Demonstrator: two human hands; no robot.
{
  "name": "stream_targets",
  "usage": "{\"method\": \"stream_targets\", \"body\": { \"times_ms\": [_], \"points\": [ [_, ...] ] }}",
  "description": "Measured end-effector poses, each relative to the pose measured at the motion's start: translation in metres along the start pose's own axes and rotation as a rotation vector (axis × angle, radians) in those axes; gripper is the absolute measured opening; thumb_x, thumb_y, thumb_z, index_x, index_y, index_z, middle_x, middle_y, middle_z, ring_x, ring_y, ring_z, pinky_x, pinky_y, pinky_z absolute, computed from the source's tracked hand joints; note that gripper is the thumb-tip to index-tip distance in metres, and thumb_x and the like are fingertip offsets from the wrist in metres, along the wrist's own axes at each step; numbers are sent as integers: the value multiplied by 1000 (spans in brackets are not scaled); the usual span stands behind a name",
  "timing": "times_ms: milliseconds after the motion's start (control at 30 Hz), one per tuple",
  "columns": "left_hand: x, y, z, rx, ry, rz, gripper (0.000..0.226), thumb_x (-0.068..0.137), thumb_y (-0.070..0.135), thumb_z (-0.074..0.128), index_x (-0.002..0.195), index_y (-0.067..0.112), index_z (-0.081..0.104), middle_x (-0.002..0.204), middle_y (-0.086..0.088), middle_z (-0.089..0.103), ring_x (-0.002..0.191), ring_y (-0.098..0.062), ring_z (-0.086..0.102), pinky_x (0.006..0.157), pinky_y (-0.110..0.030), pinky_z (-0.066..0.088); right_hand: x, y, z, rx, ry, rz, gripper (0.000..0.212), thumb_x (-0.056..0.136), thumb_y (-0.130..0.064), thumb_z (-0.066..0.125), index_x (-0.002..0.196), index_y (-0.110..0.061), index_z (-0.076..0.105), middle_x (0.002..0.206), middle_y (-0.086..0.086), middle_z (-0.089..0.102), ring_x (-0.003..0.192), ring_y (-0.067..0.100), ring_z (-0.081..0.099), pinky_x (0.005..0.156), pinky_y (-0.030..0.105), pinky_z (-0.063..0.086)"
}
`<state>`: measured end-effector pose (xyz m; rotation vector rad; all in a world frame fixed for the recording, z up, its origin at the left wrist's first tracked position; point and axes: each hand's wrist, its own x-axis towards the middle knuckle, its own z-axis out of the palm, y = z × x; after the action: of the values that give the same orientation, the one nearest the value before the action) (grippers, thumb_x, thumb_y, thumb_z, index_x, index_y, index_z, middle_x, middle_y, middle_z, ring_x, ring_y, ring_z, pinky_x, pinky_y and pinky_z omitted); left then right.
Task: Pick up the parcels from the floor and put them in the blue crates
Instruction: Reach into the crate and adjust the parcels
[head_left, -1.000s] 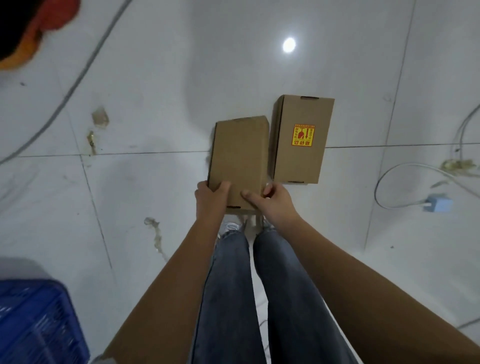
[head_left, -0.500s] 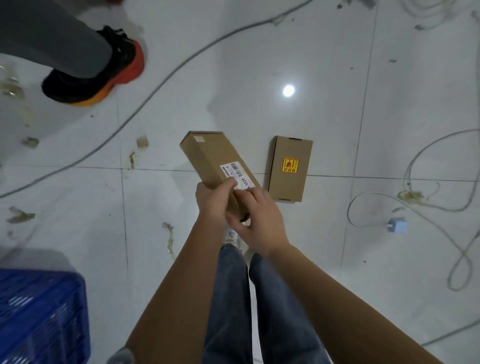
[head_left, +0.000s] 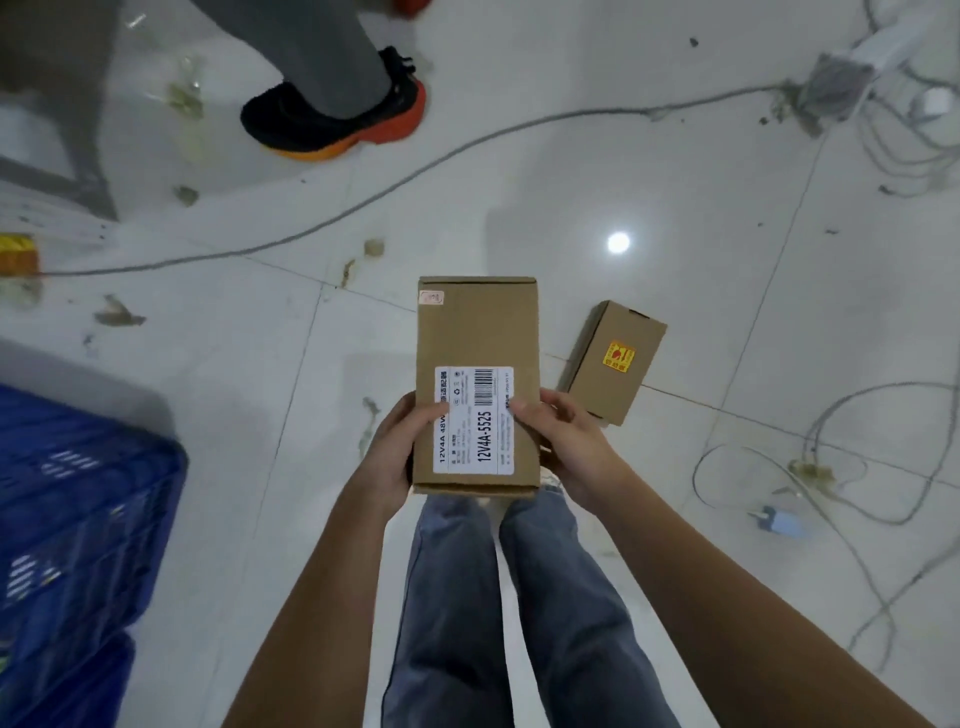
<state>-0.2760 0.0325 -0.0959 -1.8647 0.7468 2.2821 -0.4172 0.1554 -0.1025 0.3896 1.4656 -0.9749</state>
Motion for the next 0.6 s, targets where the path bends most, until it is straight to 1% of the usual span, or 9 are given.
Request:
{"method": "stream_targets", "body": {
  "times_ms": [100, 167, 200, 300, 367, 433, 500, 533, 600],
  "points": [
    [-22, -12, -24, -103, 103, 94, 45, 86, 27, 64, 127, 11, 55, 114, -11, 69, 109, -27, 64, 93, -41, 51, -10, -2, 28, 194, -20, 1, 41, 78, -19, 73, 112, -14, 52, 112, 11, 68, 105, 26, 65, 89, 41, 53],
    [-32, -23, -36, -236, 95, 99, 39, 91, 24, 58, 127, 9, 55, 119, -13, 66, 113, -30, 61, 99, -41, 48, -14, -1, 49, 303, -35, 1, 28, 83, -11, 66, 106, -13, 50, 109, 12, 67, 105, 26, 63, 91, 43, 51],
    [-37, -28, -39, -305, 65, 103, 33, 93, 23, 54, 124, 11, 57, 119, -12, 66, 112, -29, 61, 99, -42, 48, -17, 1, 61, 323, -58, 0, 29, 84, -9, 64, 108, -12, 49, 106, 11, 66, 104, 25, 62, 88, 41, 51],
    [-43, -41, -43, -477, 56, 161, 17, 93, 16, 53, 107, 19, 62, 109, -5, 69, 106, -24, 63, 94, -43, 50, -21, 21, 97, 268, -146, -4, 40, 84, -8, 62, 120, -9, 46, 109, 9, 65, 108, 24, 61, 87, 36, 49],
    [-41, -54, -55, -583, 111, 226, 24, 89, 15, 58, 112, 19, 62, 111, -5, 70, 108, -24, 64, 94, -43, 50, -22, 42, 117, 167, -162, -14, 32, 85, -6, 60, 115, -10, 50, 114, 10, 64, 112, 25, 60, 96, 37, 47],
    [-43, -65, -75, -681, 144, 236, 33, 86, 20, 61, 119, 17, 60, 116, -7, 69, 110, -25, 64, 94, -41, 50, -19, 58, 133, 37, -145, -40, 35, 83, -12, 64, 116, -12, 52, 122, 12, 61, 115, 25, 58, 103, 40, 44],
    [-49, -81, -106, -745, 180, 221, 27, 87, 19, 61, 113, 19, 61, 112, -4, 70, 108, -23, 64, 89, -37, 52, -19, 67, 147, -45, -101, -68, 58, 77, -27, 70, 128, -11, 47, 129, 12, 58, 119, 27, 57, 104, 41, 43],
    [-54, -89, -126, -752, 191, 222, 23, 87, 19, 61, 110, 21, 62, 109, -1, 70, 108, -22, 64, 85, -35, 51, -18, 66, 153, -25, -65, -72, 67, 75, -34, 72, 131, -11, 45, 129, 12, 58, 118, 27, 57, 101, 41, 46],
    [-68, -103, -176, -718, 196, 229, 22, 87, 18, 61, 108, 23, 62, 109, 1, 70, 108, -20, 62, 80, -31, 49, -19, 57, 170, 29, 38, -87, 65, 75, -40, 72, 129, -14, 47, 126, 10, 60, 112, 24, 61, 90, 36, 52]
  ]
}}
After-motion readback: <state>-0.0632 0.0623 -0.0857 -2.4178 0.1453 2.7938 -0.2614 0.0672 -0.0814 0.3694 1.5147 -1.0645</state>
